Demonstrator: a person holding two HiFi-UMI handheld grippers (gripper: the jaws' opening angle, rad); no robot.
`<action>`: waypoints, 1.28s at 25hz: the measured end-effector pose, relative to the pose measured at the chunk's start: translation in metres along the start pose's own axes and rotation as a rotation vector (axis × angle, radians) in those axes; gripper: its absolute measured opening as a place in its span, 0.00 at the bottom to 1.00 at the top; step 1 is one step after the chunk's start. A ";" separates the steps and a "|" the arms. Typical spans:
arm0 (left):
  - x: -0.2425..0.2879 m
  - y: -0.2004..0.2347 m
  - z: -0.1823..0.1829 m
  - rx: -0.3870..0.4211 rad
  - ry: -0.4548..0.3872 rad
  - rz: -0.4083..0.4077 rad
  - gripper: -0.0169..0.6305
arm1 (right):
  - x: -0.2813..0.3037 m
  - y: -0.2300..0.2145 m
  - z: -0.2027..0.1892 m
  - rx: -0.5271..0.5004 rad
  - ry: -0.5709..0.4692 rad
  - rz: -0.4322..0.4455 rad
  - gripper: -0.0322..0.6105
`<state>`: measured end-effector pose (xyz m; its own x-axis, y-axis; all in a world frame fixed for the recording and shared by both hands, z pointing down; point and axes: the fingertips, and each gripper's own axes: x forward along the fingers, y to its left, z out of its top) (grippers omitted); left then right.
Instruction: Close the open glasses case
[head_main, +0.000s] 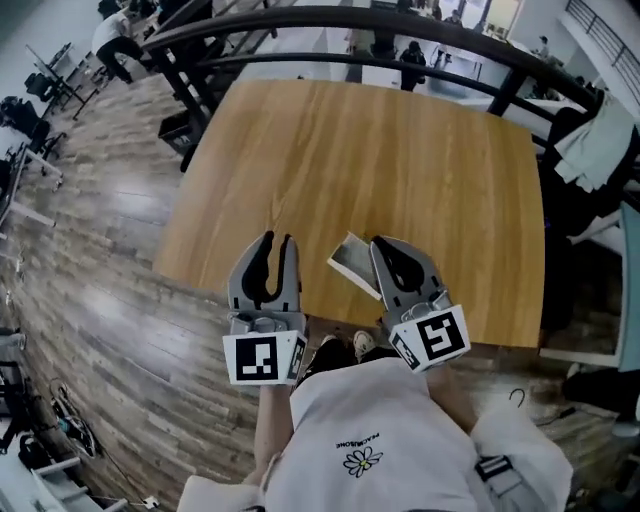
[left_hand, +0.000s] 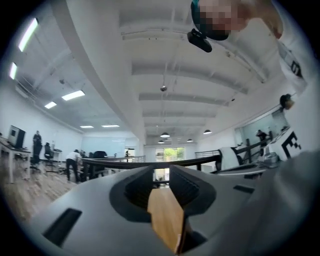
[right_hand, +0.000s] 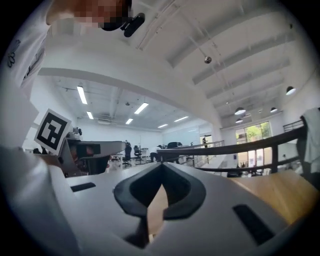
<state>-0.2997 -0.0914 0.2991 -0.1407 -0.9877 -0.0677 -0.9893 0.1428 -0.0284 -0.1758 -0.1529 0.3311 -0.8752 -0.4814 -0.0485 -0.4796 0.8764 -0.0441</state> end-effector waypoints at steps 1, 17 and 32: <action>0.011 -0.015 -0.006 -0.004 0.016 -0.071 0.21 | -0.009 -0.012 -0.002 0.011 0.006 -0.050 0.06; 0.085 -0.125 -0.098 -0.121 0.251 -0.580 0.35 | -0.107 -0.059 -0.012 0.075 0.010 -0.534 0.06; 0.073 -0.173 -0.200 -0.088 0.469 -0.716 0.42 | -0.139 -0.051 -0.031 0.087 0.063 -0.611 0.06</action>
<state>-0.1468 -0.2005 0.4981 0.5371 -0.7646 0.3562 -0.8420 -0.5112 0.1722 -0.0314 -0.1305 0.3708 -0.4475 -0.8915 0.0701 -0.8905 0.4370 -0.1269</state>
